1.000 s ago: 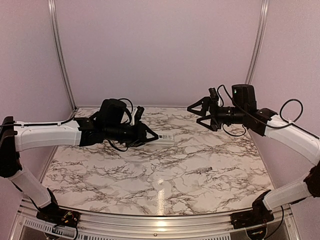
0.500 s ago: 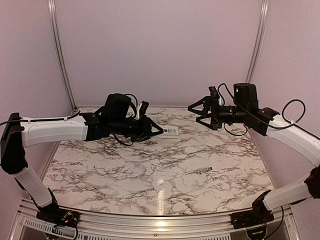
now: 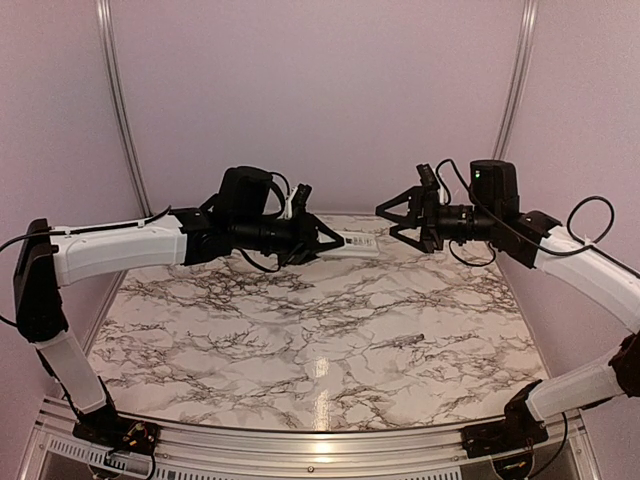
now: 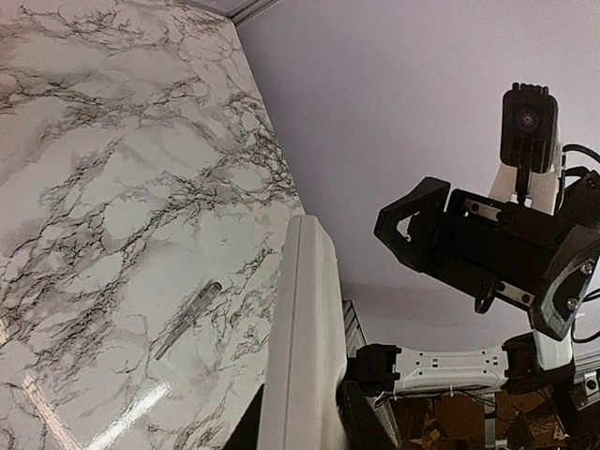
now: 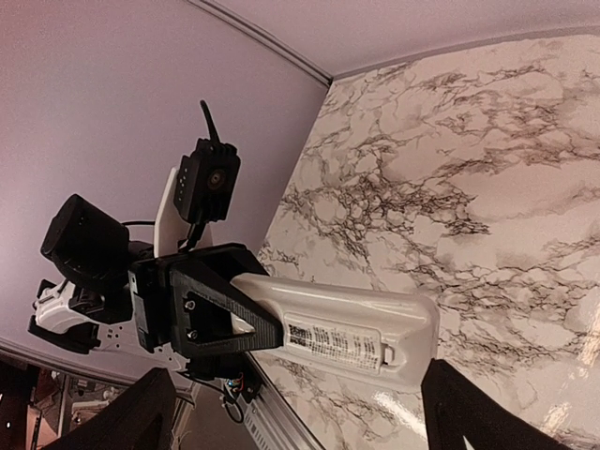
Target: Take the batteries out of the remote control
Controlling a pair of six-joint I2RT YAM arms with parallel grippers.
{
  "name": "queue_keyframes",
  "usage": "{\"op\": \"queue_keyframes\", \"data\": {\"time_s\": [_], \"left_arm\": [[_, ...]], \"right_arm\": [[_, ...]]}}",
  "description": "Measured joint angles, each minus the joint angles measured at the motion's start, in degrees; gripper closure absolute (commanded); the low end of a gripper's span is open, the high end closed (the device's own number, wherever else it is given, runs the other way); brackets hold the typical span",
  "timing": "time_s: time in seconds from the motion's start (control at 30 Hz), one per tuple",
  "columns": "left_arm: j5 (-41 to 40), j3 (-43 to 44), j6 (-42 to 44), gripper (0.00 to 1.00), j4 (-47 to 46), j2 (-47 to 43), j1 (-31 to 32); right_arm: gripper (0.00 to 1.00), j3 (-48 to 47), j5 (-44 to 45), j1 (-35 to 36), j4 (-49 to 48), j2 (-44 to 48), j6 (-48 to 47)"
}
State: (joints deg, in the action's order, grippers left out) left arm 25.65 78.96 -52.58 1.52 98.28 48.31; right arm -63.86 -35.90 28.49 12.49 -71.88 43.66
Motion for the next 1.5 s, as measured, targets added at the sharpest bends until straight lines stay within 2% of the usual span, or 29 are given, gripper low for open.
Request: {"op": "queue_keyframes", "data": {"time_s": [0.57, 1.5], "left_arm": [[0.28, 1.01, -10.64, 1.00, -1.64, 3.32, 0.00], [1.03, 1.95, -11.45, 1.00, -2.67, 4.37, 0.00]], "right_arm": [[0.16, -2.56, 1.77, 0.00, 2.60, -1.73, -0.48], [0.18, -8.46, 9.33, 5.38, 10.93, -8.26, -1.97]]}}
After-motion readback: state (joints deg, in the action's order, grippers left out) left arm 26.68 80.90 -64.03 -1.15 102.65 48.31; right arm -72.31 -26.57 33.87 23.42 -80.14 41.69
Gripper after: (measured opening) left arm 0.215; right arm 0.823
